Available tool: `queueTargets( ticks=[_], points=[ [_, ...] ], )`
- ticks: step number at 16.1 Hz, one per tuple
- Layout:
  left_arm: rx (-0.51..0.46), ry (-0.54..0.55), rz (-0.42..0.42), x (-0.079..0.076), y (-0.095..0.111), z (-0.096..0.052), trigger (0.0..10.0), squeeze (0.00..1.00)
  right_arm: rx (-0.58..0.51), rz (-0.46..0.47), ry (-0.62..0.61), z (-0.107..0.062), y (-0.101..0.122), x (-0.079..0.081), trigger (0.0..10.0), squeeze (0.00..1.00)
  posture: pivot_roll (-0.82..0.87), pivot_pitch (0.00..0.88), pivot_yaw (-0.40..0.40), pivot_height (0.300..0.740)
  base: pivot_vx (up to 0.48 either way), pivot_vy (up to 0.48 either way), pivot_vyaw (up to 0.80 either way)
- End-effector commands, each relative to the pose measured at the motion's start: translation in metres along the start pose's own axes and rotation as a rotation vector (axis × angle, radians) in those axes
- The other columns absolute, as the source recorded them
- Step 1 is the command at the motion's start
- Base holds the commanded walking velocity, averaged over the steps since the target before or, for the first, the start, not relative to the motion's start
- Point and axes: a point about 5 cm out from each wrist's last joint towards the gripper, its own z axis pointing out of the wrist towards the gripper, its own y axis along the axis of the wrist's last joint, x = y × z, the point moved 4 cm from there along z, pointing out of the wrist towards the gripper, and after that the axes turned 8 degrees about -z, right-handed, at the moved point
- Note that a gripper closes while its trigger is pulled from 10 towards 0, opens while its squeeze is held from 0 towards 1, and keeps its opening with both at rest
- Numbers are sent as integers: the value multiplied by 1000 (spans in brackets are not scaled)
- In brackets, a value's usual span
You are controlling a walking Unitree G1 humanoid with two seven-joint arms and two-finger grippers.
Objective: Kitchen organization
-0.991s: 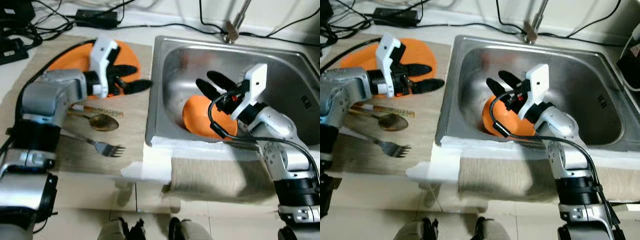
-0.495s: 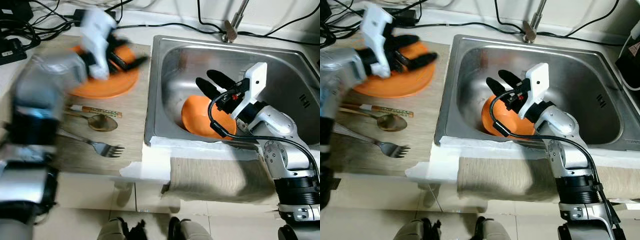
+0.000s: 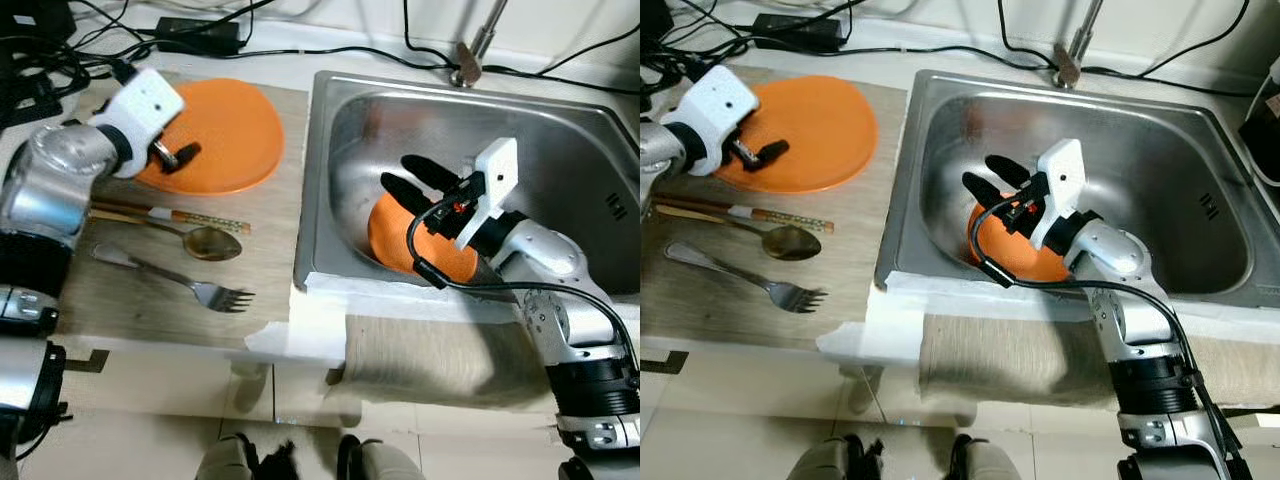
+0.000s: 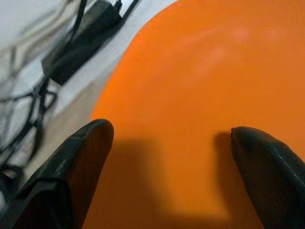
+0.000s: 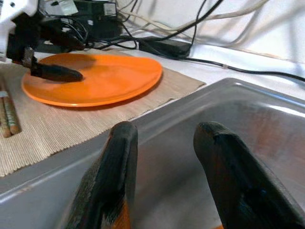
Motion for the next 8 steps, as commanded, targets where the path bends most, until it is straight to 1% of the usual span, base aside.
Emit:
queueTargets(
  ticks=[1, 4, 5, 6, 7, 8],
  points=[
    [42, -12, 56, -9, -9, 7, 10000, 0, -5, -24, 16, -4, 3, 1, 10000, 0, -117, 175, -74, 740, 0, 0, 0],
    [38, -46, 74, -13, -8, 13, 10000, 0, -2, -35, 30, -6, 4, 4, 10000, 0, -127, 176, -69, 740, 0, 0, 0],
    [28, -65, 63, -16, -6, 14, 10000, 0, -1, -36, 31, -6, 4, 4, 10000, 0, -127, 176, -69, 740, 0, 0, 0],
    [-6, -130, 23, -25, 1, 16, 10000, 0, 0, -38, 33, -8, 4, 3, 10000, 0, -129, 178, -69, 740, 0, 0, 0],
    [-26, -172, -1, -32, 6, 16, 10000, 0, 1, -40, 34, -8, 5, 3, 10000, 0, -129, 178, -69, 740, 0, 0, 0],
    [-47, -221, -3, -41, 12, 16, 10000, 0, 3, -43, 35, -9, 5, 3, 10000, 0, -128, 178, -70, 740, 0, 0, 0]
  ],
)
